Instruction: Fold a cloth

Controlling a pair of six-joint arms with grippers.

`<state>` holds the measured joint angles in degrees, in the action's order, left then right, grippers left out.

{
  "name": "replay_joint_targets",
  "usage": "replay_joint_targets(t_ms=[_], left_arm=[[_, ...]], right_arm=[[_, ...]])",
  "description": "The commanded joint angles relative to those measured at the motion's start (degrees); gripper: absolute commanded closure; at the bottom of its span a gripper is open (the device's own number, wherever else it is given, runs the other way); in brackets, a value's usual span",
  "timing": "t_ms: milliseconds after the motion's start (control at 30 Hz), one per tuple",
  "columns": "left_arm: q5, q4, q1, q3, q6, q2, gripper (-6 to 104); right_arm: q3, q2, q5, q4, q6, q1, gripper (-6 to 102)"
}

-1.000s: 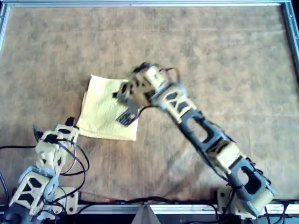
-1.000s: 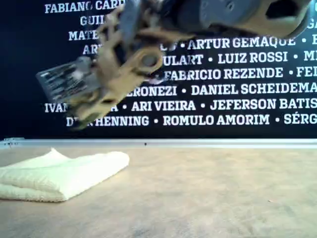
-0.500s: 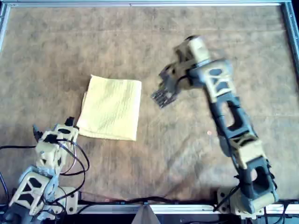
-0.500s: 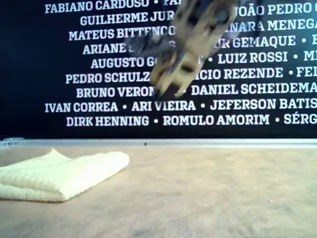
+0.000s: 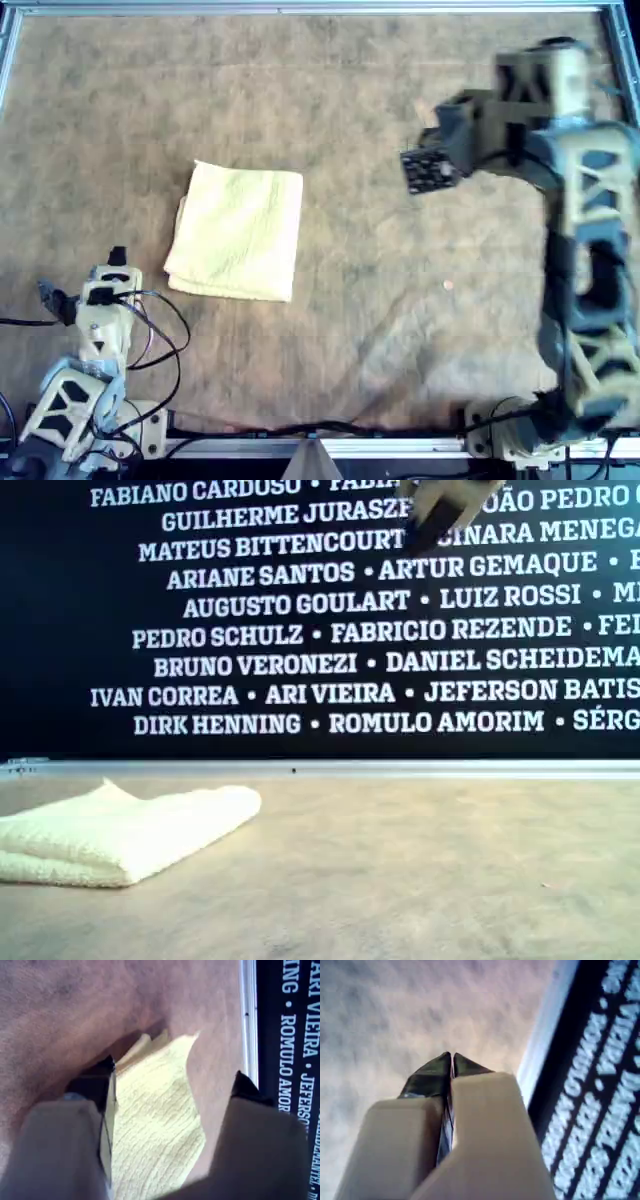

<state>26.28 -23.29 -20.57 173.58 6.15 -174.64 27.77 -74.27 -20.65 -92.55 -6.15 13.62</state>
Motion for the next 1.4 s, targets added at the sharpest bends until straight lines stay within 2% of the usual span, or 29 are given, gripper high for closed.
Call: replay_joint_targets(t_ms=[0, 67, 200, 267, 300, 367, 433, 567, 633, 767, 867, 1033, 1167, 1367], left_arm=[[-0.7, 0.9, 0.4, -3.6, -0.5, -1.4, 17], [-2.9, 0.9, 0.4, -5.5, -0.5, -1.4, 17], [-7.1, 0.9, 0.4, -6.9, -0.4, -1.4, 17], [-9.8, 0.9, 0.4, -6.1, -0.4, -1.4, 17], [-11.2, 0.9, 0.8, -5.8, -0.4, -1.4, 17], [-13.3, 0.8, 1.2, -5.7, -0.4, -1.4, 17], [-13.3, 0.8, 1.6, -5.5, -0.4, -1.4, 17], [-14.0, 0.8, 6.6, -5.0, -0.4, -1.4, 17], [-13.7, 0.8, 7.9, -4.7, -0.4, -1.4, 17], [-14.0, 0.8, 8.1, -2.8, -0.4, -1.4, 17], [-13.1, 0.8, 8.3, -2.2, -0.4, -1.4, 17], [-13.1, 0.8, 10.1, -2.1, -0.4, -1.4, 18], [-13.1, 0.7, 10.5, -1.2, -0.4, -1.4, 31], [-14.1, 0.7, 11.7, -1.2, -0.4, -1.5, 66]], right_arm=[[6.9, -17.0, 0.3, 0.2, 0.0, -4.6, 97], [13.4, -22.0, 0.3, 0.4, -0.7, -8.2, 97], [21.8, -29.8, -0.8, 2.9, -6.06, -17.6, 97], [25.1, -32.0, -1.0, 5.6, -7.91, -21.4, 97], [26.9, -33.1, -1.0, 7.5, -8.17, -22.9, 97], [30.9, -34.5, -1.0, 12.0, -7.47, -24.3, 97], [35.2, -37.3, -1.1, 17.1, -7.29, -24.7, 97], [49.4, -49.7, -1.1, 25.7, -7.21, -23.5, 97], [59.2, -56.2, -1.0, 29.6, -7.21, -23.6, 97], [79.7, -67.9, 0.0, 37.3, -7.29, -24.6, 97], [93.8, -76.8, -0.8, 43.2, -7.29, -23.7, 97], [113.8, -86.6, 0.0, 58.4, -7.29, -23.9, 97], [124.9, -89.7, 0.0, 69.9, -7.29, -24.2, 97], [136.1, -90.0, 0.0, 78.9, -7.29, -23.6, 97]])
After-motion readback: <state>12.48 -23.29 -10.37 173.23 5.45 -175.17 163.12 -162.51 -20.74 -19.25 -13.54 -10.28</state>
